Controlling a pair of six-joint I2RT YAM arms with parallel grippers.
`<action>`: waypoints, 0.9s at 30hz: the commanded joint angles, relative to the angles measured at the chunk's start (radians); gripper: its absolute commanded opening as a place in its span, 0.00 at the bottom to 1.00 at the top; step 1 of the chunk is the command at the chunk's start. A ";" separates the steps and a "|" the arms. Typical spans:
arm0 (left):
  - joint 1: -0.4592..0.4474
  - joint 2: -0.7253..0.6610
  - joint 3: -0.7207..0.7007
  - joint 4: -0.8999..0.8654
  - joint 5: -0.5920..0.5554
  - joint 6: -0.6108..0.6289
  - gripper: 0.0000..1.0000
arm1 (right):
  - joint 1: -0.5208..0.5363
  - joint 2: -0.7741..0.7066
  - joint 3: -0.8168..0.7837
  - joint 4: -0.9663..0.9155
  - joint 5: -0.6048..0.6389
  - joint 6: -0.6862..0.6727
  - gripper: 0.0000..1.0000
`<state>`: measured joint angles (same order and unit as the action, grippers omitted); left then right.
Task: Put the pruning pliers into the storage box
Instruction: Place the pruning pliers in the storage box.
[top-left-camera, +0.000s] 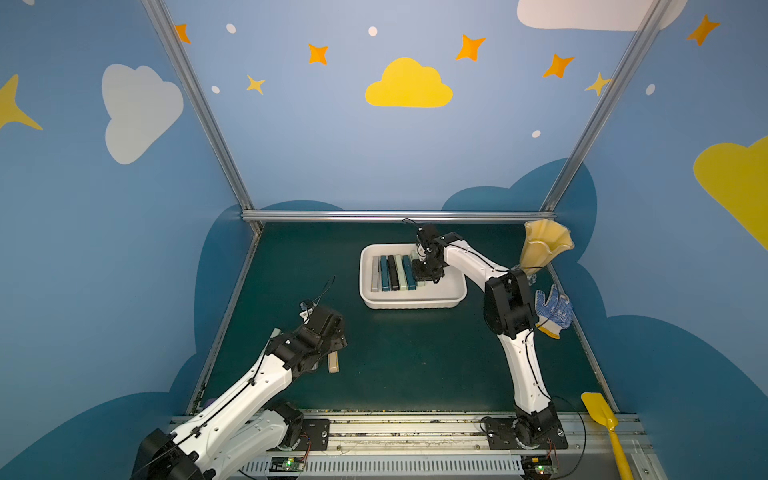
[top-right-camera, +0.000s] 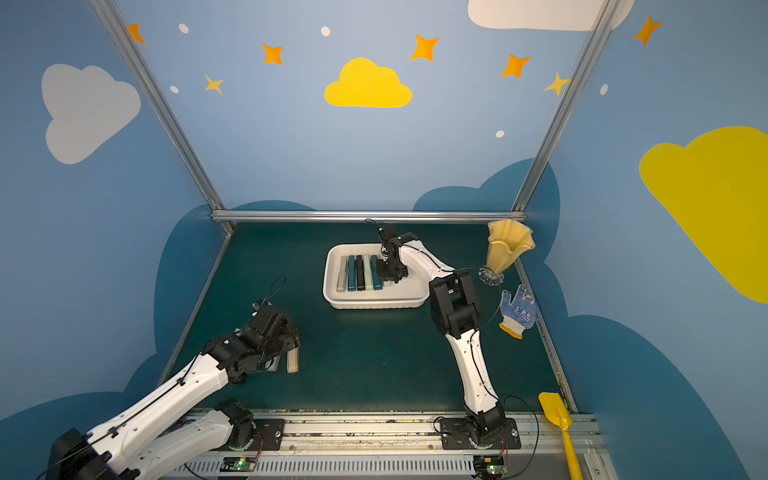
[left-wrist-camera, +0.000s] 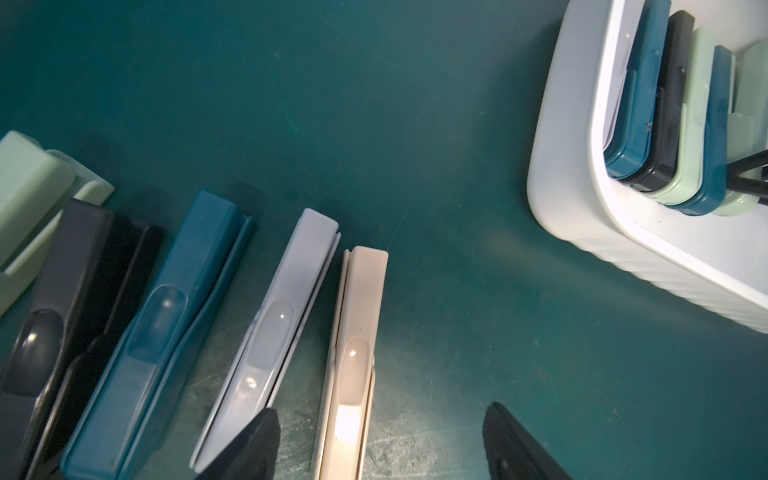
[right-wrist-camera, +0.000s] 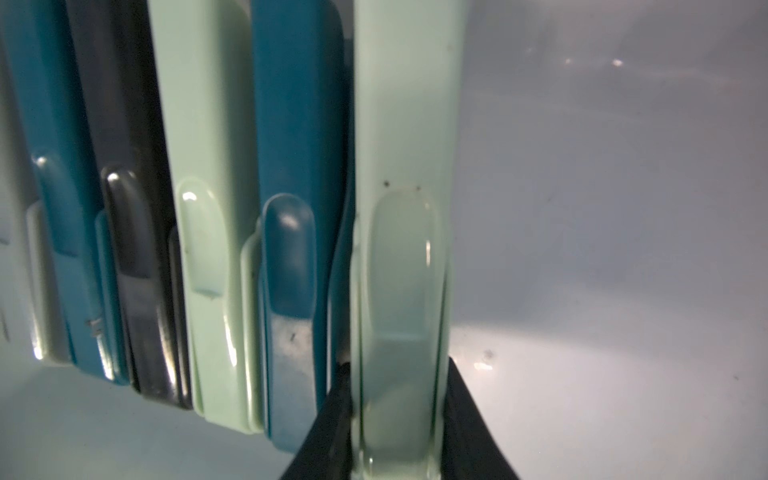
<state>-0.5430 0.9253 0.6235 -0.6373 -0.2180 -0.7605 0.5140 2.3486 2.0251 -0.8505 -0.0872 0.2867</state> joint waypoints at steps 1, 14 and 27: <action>-0.002 -0.003 -0.003 -0.005 -0.004 -0.006 0.78 | 0.004 0.018 0.027 -0.004 -0.004 -0.006 0.28; -0.002 -0.008 -0.008 0.003 -0.004 -0.003 0.78 | 0.003 0.025 0.029 -0.012 -0.002 -0.003 0.29; -0.002 -0.008 -0.007 0.017 -0.003 0.005 0.78 | 0.003 0.031 0.035 -0.024 -0.003 0.002 0.32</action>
<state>-0.5430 0.9257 0.6235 -0.6266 -0.2153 -0.7601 0.5140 2.3642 2.0312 -0.8574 -0.0898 0.2874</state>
